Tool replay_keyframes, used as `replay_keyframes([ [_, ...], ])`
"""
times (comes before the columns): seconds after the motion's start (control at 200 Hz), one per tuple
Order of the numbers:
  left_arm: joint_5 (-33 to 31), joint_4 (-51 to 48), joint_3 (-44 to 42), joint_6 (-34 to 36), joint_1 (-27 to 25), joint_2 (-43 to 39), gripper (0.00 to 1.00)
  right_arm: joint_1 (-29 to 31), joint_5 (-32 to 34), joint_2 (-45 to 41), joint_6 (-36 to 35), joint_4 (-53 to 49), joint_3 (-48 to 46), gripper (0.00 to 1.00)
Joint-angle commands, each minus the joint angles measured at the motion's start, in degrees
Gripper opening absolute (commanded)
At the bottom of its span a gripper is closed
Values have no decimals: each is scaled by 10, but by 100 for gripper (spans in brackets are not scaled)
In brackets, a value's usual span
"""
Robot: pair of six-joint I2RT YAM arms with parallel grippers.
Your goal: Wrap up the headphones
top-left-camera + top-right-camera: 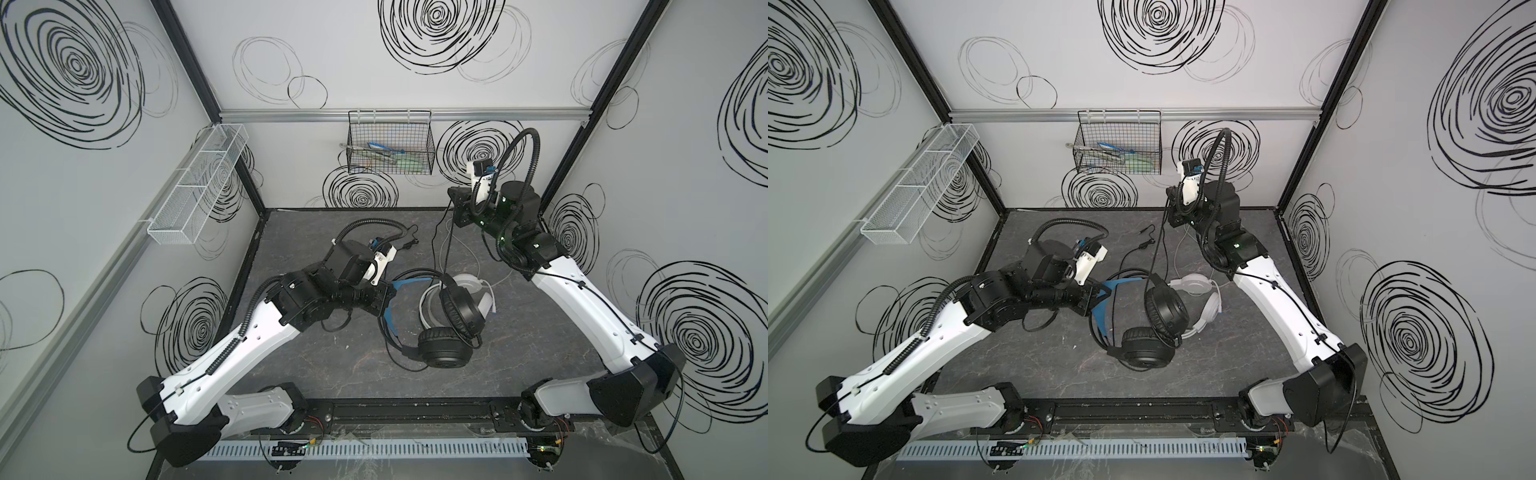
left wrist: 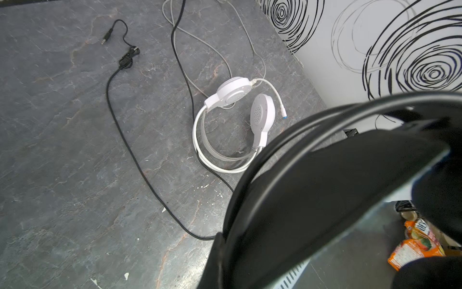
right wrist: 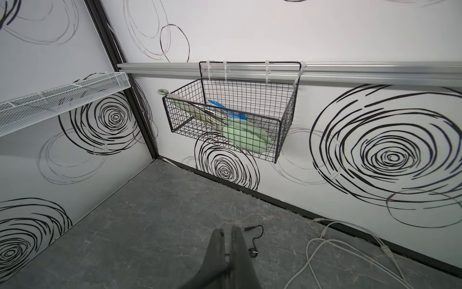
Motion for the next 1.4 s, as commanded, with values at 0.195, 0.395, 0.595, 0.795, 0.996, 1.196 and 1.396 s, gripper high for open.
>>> replay_keyframes([
  [0.195,-20,78,-26,61,-19,-63,0,27,55,27,-76,-38,62,0],
  [0.395,-34,83,-46,72,-22,-76,0,25,60,59,-78,-42,103,0],
  [0.595,-40,93,-51,79,-26,-78,0,9,67,78,-31,-49,117,0],
  [0.795,-41,111,-50,94,-29,-79,0,9,81,76,-22,-60,107,0],
  [0.996,-54,124,-38,109,-36,-82,0,4,84,66,-21,-60,77,0],
  [1.196,-51,146,-36,115,-38,-95,0,0,76,63,-17,-58,59,0],
  [1.396,0,160,-18,117,-39,-74,0,3,39,61,-22,-44,56,0],
])
